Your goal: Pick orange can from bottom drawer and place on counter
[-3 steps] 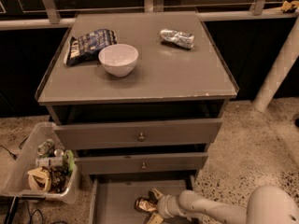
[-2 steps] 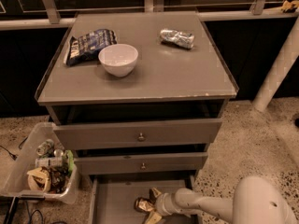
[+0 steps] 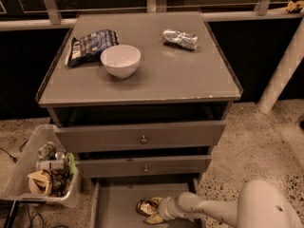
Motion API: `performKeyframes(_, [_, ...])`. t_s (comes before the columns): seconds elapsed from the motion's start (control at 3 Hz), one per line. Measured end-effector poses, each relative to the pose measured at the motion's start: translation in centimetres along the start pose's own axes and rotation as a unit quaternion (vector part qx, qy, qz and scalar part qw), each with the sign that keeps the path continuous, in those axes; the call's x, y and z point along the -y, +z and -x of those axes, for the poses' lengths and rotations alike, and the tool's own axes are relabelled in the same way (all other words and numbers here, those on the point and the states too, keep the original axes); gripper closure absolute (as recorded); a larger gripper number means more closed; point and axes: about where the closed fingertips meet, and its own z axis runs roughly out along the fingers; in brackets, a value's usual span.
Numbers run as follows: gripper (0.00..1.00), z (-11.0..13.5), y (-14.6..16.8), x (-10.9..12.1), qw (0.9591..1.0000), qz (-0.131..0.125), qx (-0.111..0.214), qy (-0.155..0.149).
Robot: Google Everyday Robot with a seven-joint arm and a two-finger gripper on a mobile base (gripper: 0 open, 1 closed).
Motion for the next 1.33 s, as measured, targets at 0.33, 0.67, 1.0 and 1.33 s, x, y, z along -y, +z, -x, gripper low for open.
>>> performKeyframes(0.33, [0.65,0.1,0.0,-0.1,1.0,0.003,0.003,0.0])
performKeyframes(0.67, [0.88,1.3,-2.1,-0.1,0.9997,0.017,0.016,-0.003])
performKeyframes(1.0, [1.0,4.0,-6.3,-0.3,0.9978,0.051,0.041,-0.012])
performKeyframes(1.33, [1.0,6.9,-11.3,-0.6,0.996,0.068,0.049,-0.03])
